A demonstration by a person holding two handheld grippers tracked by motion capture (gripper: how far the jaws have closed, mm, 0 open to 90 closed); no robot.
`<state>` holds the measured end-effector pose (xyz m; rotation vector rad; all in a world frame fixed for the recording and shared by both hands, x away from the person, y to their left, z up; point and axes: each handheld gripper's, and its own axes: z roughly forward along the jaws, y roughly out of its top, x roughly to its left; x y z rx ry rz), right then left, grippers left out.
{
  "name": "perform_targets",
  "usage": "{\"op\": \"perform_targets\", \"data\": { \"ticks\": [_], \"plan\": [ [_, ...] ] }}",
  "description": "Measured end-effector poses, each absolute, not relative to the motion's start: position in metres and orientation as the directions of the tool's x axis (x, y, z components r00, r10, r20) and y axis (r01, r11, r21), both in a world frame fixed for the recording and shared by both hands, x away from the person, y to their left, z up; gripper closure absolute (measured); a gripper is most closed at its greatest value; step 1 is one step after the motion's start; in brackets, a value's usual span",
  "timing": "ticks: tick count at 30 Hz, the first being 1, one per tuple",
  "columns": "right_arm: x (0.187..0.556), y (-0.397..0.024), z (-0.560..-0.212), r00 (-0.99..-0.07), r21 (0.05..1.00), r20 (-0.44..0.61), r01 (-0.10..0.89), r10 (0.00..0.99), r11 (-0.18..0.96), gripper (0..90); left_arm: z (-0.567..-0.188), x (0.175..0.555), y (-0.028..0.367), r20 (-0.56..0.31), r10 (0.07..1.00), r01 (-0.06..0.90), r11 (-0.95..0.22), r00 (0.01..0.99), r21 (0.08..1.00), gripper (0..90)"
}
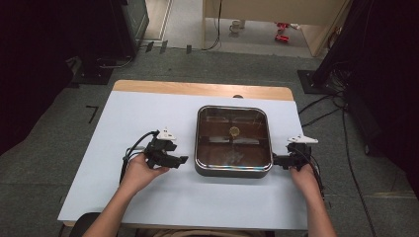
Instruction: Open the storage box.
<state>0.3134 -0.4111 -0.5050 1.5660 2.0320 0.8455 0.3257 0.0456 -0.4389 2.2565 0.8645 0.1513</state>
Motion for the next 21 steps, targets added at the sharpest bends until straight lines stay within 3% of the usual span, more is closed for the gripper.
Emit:
{"op": "perform_targets", "data": {
  "ticks": [21],
  "plan": [
    [0.313, -0.411, -0.505, -0.265, 0.697, 0.021, 0.695, 0.964, 0.176, 0.0, -0.4, 0.34, 0.018, -0.144, 0.548, 0.476, -0.532, 0.824, 0.7, 33.9]
  ]
}}
